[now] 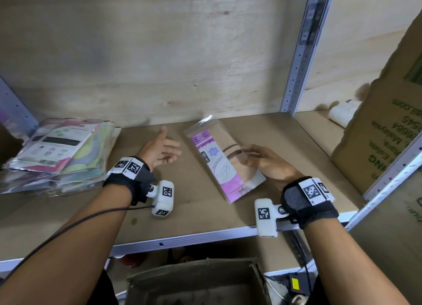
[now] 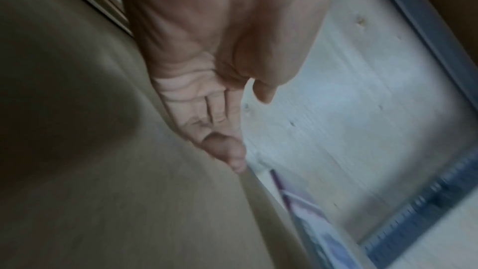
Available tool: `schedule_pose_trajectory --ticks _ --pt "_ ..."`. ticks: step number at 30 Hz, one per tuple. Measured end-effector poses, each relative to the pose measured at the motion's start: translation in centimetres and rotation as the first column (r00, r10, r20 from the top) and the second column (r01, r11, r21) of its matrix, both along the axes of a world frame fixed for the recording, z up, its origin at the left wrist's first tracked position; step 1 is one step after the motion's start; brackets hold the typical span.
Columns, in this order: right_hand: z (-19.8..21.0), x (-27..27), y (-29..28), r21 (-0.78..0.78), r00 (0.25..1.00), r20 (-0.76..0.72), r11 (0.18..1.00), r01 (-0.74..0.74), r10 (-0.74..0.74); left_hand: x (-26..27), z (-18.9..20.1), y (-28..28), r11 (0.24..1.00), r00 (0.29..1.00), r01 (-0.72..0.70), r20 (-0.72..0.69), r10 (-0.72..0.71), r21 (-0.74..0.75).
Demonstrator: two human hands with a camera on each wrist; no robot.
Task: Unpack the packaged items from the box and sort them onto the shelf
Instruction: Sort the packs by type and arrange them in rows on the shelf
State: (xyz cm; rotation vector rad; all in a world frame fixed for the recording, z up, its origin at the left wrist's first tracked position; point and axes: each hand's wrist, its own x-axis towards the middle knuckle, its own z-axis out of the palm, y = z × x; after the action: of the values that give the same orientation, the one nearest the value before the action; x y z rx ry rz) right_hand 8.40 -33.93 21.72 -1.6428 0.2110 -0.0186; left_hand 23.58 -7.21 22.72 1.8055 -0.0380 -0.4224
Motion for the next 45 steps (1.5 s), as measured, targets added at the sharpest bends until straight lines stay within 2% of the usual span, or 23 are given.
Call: schedule_pose_trajectory --ticks 2,5,7,10,12,15,21,24,33,45 --pt "-0.3 0.3 -0.5 0.012 0.996 -0.046 0.997 0.081 -0.08 -1.3 0.1 -1.1 0.995 0.996 0.085 -0.034 -0.083 0.043" --pt "-0.5 0.6 -0.8 -0.062 0.979 -0.089 0.982 0.18 -0.185 -3.7 0.5 -3.2 0.979 0.977 0.199 -0.082 -0.195 0.049" --pt "-0.5 0.6 -1.0 -0.163 0.966 -0.073 0.959 0.232 -0.246 -4.8 0.8 -4.3 0.968 0.967 0.247 -0.082 -0.242 0.049" --pt "-0.6 0.4 -1.6 -0.39 0.946 -0.031 0.875 0.287 -0.323 -5.8 0.7 -5.4 0.959 0.959 0.28 -0.067 -0.277 0.037" --pt "-0.7 0.1 -2.2 -0.437 0.935 -0.003 0.841 0.319 -0.355 -6.3 0.4 -6.2 0.962 0.96 0.273 -0.071 -0.272 0.009" --pt "-0.8 -0.3 -2.7 -0.406 0.949 -0.006 0.868 0.284 -0.314 -7.0 0.2 -7.4 0.972 0.965 0.221 -0.127 -0.229 -0.078" --pt "-0.6 -0.6 -3.4 -0.311 0.972 -0.047 0.928 0.205 -0.231 -7.4 0.1 -9.2 0.969 0.964 0.197 -0.151 -0.219 -0.147" --pt "-0.4 -0.7 -4.1 -0.248 0.97 -0.036 0.942 0.226 -0.242 -7.1 0.3 -10.3 0.966 0.963 0.173 -0.173 -0.206 -0.19" --pt "0.1 0.0 -6.9 -0.261 0.929 -0.005 0.897 0.355 -0.369 -5.8 0.4 -16.4 0.966 0.957 0.188 -0.187 -0.221 -0.176" --pt "0.0 0.3 -9.7 -0.287 0.907 -0.017 0.871 0.399 -0.421 -4.7 0.5 -21.2 0.961 0.948 0.23 -0.19 -0.257 -0.154"
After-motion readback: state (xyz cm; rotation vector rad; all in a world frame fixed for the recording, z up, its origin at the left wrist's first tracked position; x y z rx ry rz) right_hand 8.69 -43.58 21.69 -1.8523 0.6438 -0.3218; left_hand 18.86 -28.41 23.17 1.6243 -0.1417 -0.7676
